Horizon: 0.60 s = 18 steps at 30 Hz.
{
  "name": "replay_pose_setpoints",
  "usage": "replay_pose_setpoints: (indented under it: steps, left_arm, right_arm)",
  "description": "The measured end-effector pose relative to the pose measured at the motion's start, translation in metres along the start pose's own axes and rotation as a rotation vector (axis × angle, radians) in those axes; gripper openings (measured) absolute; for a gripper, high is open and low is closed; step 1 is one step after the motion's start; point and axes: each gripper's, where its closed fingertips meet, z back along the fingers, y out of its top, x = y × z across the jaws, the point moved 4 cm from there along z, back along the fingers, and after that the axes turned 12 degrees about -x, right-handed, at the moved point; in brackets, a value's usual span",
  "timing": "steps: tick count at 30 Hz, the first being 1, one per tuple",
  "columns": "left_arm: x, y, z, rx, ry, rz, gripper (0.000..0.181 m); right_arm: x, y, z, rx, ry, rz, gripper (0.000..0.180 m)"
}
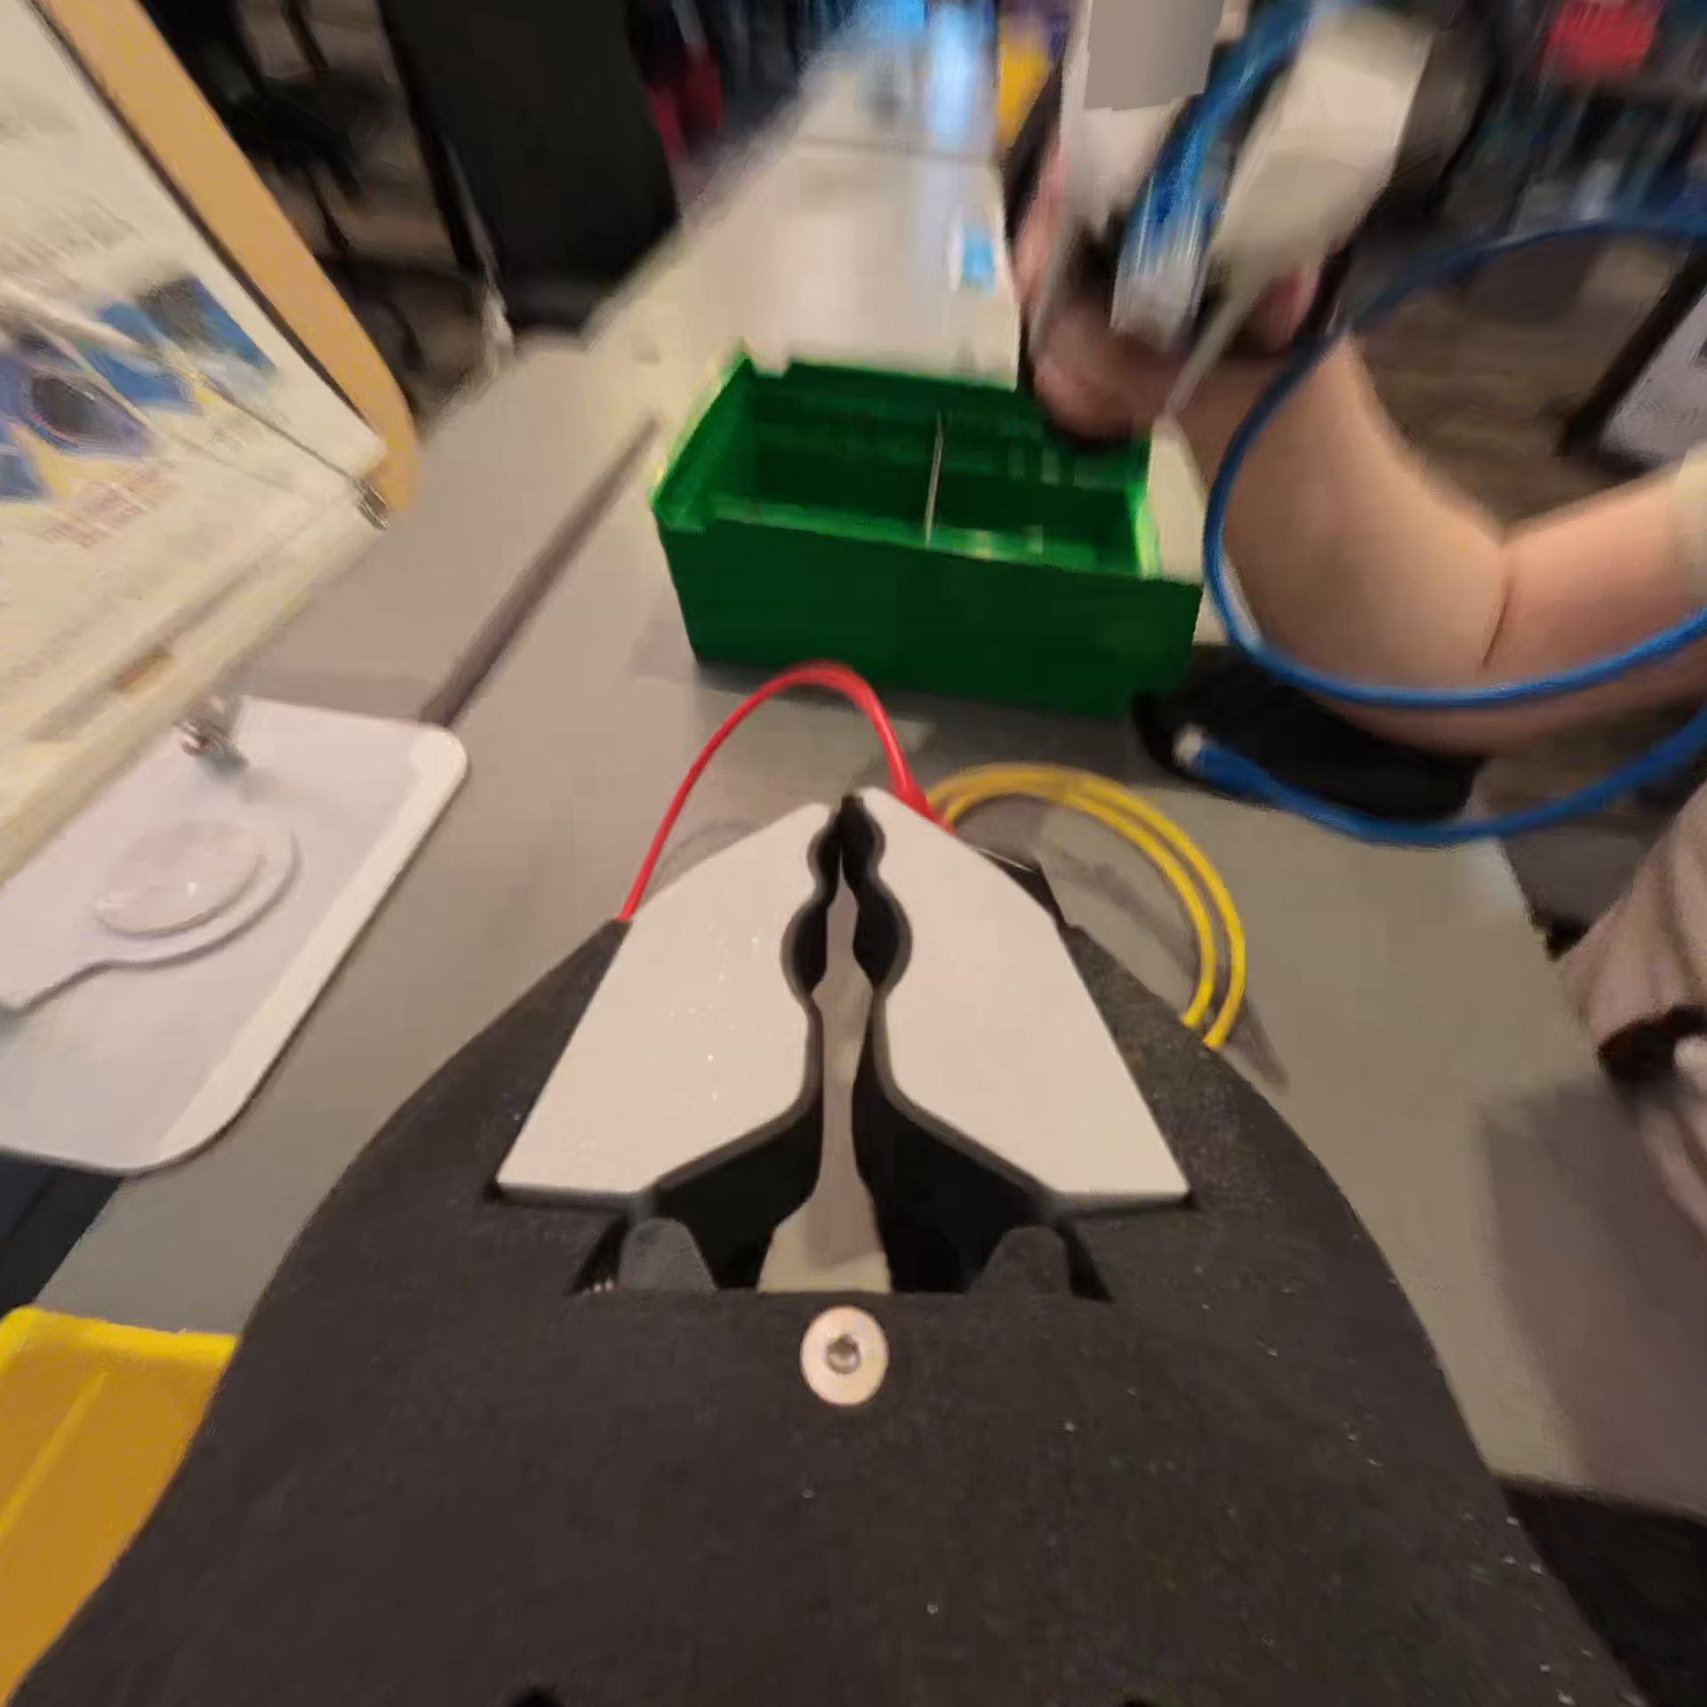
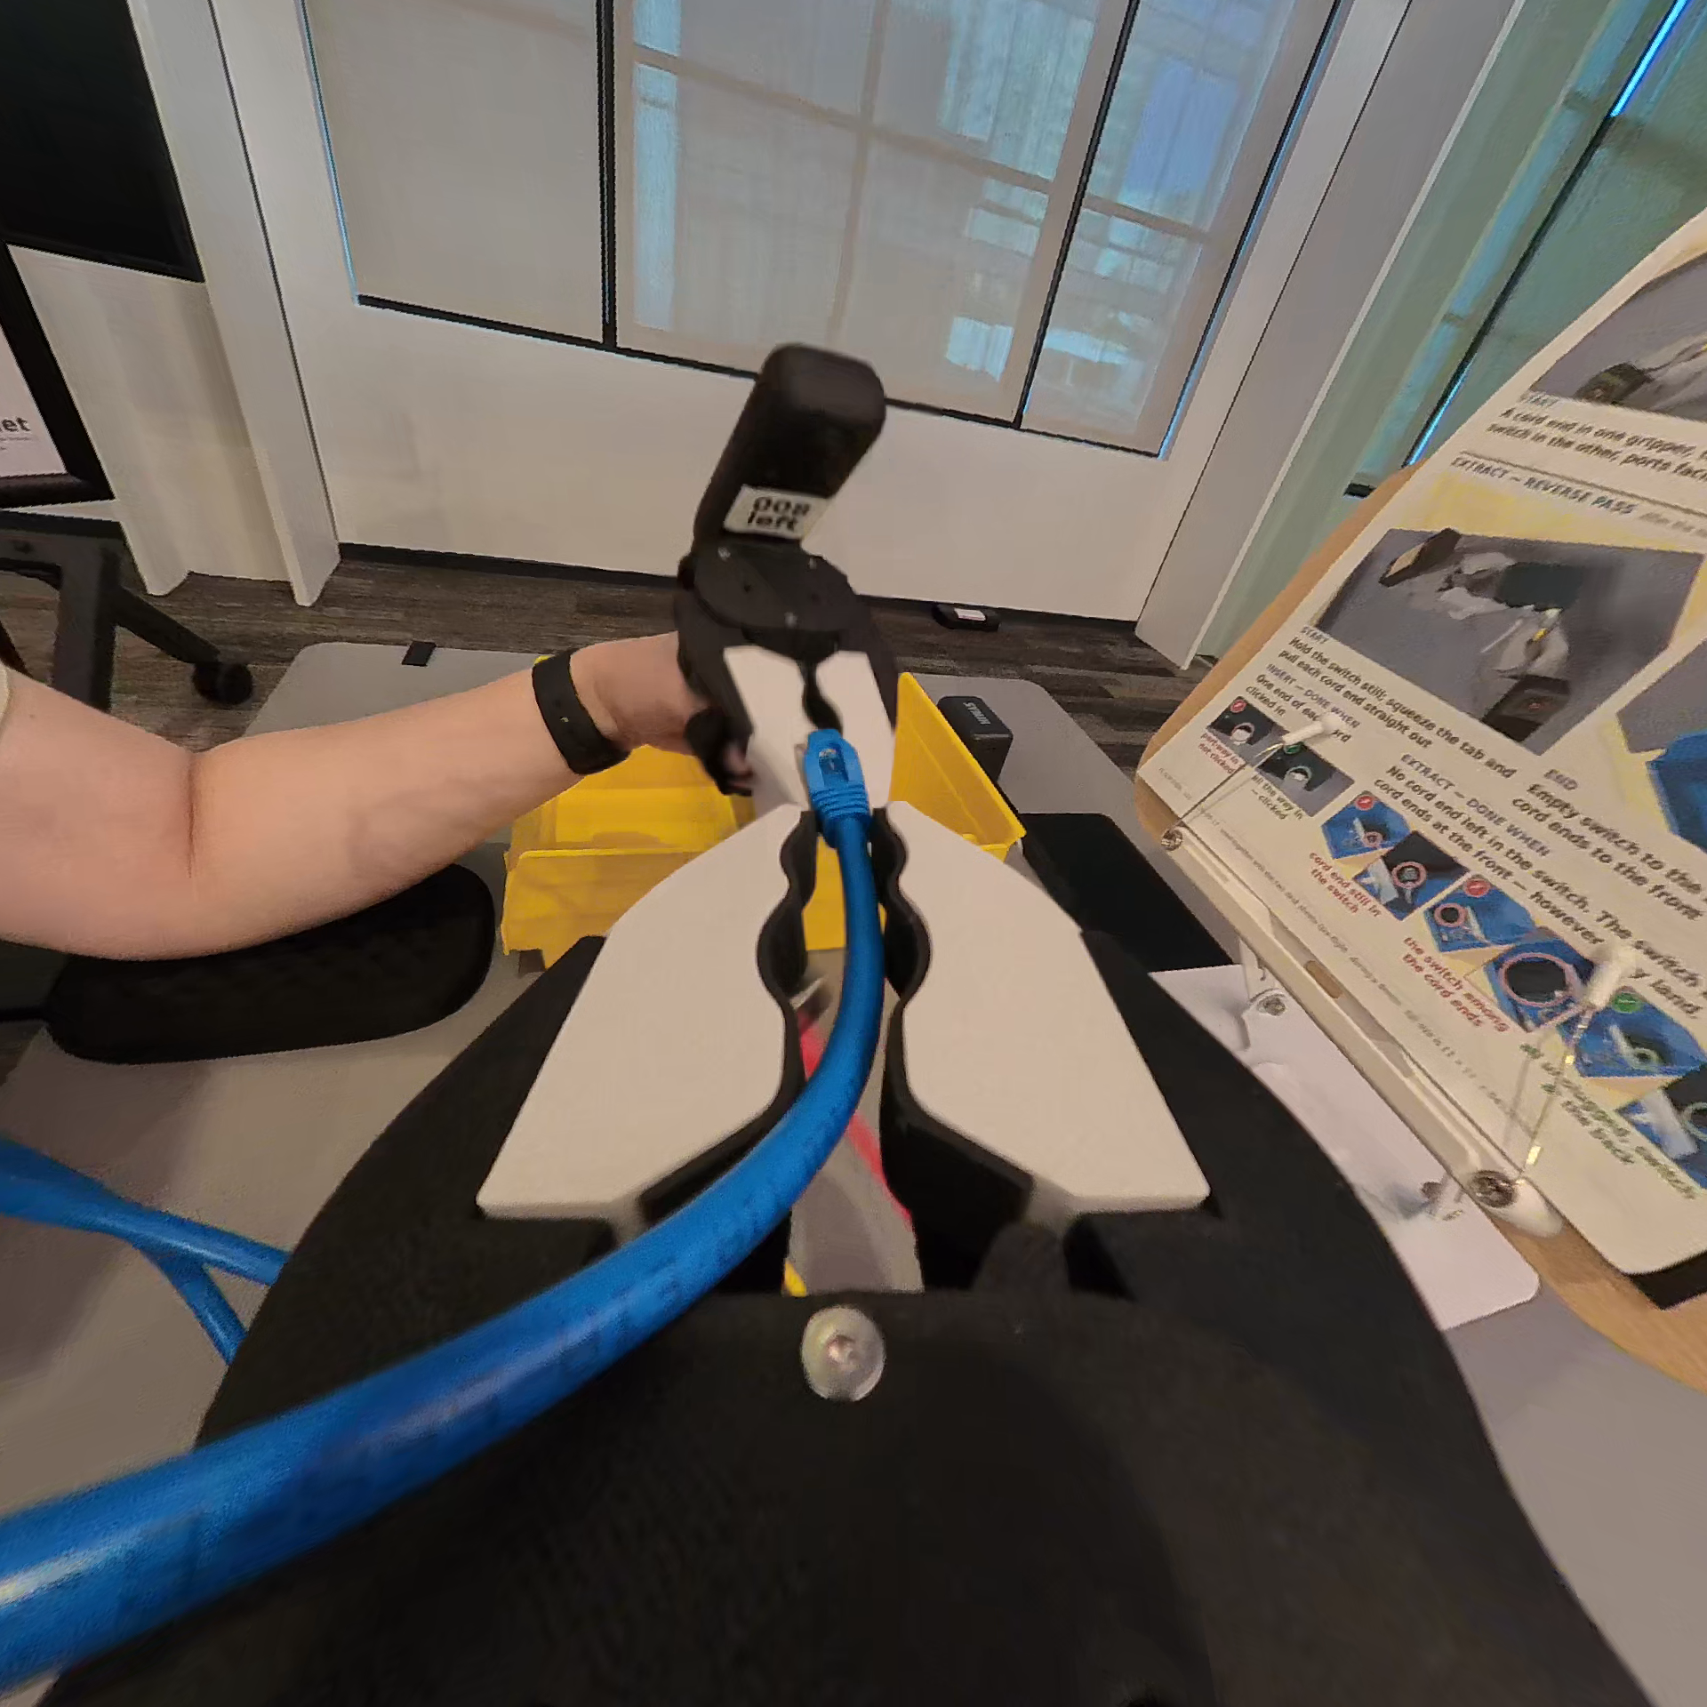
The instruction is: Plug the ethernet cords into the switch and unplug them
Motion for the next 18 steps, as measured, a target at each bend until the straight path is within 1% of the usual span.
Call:
replay_pose_setpoints:
  steps: [1,2,3,5,7,9,13,15,18]
  left_arm:
    - [0.002,0.007,0.011,0.099,-0.036,-0.003,0.000]
    - [0.005,0.010,0.020,0.159,-0.088,0.001,0.000]
    - [0.005,0.008,0.025,0.157,-0.101,0.025,0.000]
    - [-0.003,-0.001,0.026,0.071,-0.038,0.081,0.000]
    - [-0.003,0.002,0.027,0.066,0.012,0.066,0.004]
    - [-0.002,0.006,0.024,0.014,0.071,0.064,0.019]
    - [0.013,0.011,0.013,-0.149,0.193,0.002,0.037]
    - [0.022,0.010,0.006,-0.230,0.275,0.001,0.037]
    - [0.039,0.007,-0.005,-0.320,0.394,0.057,0.037]
  right_arm:
    - [-0.001,-0.001,-0.003,-0.010,0.006,-0.007,0.012]
    - [-0.001,-0.003,-0.006,-0.020,0.010,-0.006,0.012]
    - [-0.002,-0.005,-0.009,-0.033,0.011,-0.001,0.012]
    - [-0.001,-0.009,-0.011,-0.061,-0.004,0.008,0.012]
    - [-0.001,-0.010,-0.011,-0.076,-0.016,0.019,0.012]
    - [-0.001,-0.007,-0.007,-0.071,-0.030,0.036,0.012]
    - [-0.005,0.004,0.008,-0.030,-0.030,0.072,0.012]
    - [-0.005,0.010,0.019,-0.011,-0.044,0.084,0.012]
    - [-0.007,0.019,0.038,0.029,-0.049,0.097,0.012]
